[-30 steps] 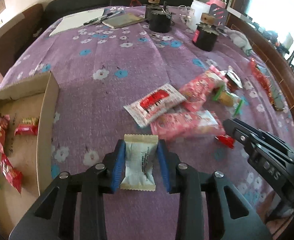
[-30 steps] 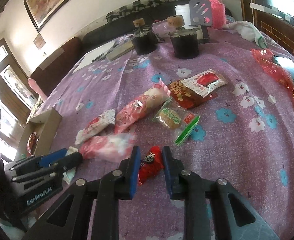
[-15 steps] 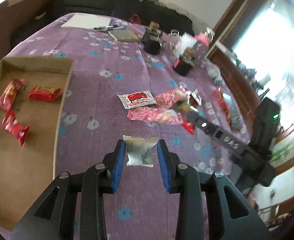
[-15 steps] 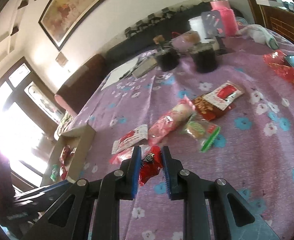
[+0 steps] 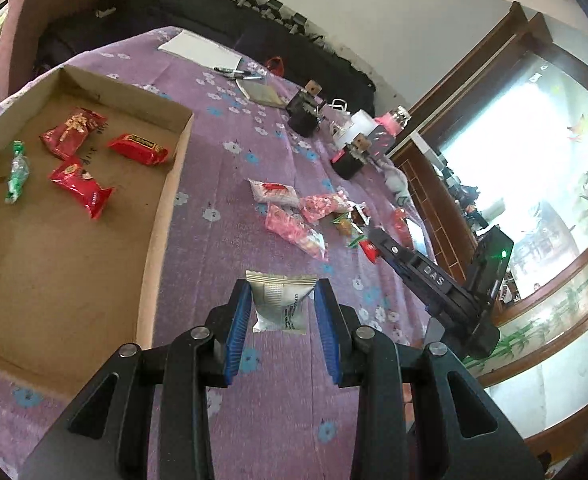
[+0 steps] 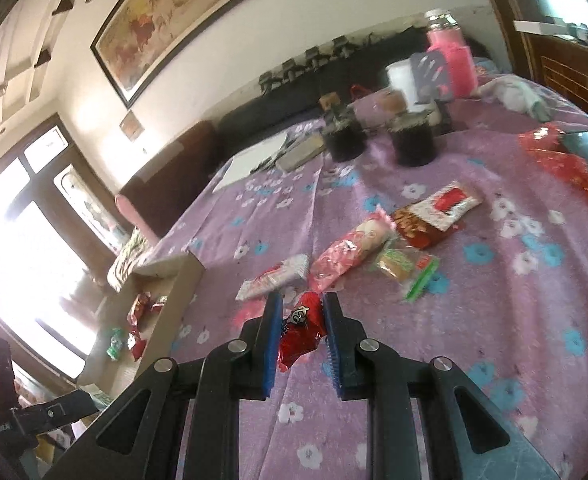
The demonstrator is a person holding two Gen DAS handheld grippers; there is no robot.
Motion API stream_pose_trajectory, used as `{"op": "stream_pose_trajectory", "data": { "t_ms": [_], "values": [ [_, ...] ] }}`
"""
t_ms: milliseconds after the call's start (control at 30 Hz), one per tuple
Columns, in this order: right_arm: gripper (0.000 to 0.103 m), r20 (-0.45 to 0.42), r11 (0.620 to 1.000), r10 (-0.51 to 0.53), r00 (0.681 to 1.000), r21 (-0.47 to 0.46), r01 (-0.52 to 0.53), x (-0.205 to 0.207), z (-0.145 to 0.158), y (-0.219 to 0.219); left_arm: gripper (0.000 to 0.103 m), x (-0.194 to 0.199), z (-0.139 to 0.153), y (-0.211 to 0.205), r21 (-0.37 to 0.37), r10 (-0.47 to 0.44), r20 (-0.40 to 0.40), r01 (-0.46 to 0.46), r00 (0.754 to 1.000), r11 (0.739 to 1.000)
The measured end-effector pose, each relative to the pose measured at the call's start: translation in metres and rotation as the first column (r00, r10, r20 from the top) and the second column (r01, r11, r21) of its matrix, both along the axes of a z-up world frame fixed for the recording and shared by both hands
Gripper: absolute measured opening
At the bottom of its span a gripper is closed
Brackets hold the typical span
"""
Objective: Organize snacks
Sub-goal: 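Carry both candies over the cardboard box and open both grippers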
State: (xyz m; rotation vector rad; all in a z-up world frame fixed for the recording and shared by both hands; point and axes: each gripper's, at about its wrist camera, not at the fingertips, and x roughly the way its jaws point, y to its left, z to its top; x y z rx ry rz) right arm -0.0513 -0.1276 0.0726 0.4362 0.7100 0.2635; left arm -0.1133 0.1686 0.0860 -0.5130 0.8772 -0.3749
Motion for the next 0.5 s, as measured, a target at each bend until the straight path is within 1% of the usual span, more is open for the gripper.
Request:
{"op": "stream_pose_trajectory", "data": {
  "t_ms": [100, 200, 367, 500],
  "values": [
    [0.021, -0.009, 0.999, -0.010, 1.000, 0.033, 0.010, -0.017, 0.002, -0.006, 0.030, -0.008, 0.003, 0.007, -0.006, 0.003, 0.019, -0.003, 1.000, 1.000],
    [0.021, -0.018, 1.000, 0.015, 1.000, 0.028, -0.015, -0.029, 0.006, 0.001, 0.030, -0.017, 0.004, 0.016, -0.025, 0.011, 0.034, -0.010, 0.999, 1.000],
    [0.022, -0.015, 0.992, 0.128, 0.992, 0.001, -0.128, -0.043, 0.020, 0.044, 0.030, -0.030, 0.004, 0.039, -0.054, 0.055, 0.050, -0.052, 0.997, 0.997],
    [0.022, -0.008, 0.971, 0.239, 0.971, -0.022, -0.239, -0.047, 0.030, 0.094, 0.030, -0.039, 0.004, 0.064, -0.066, 0.110, 0.056, -0.106, 0.992, 0.992]
  ]
}}
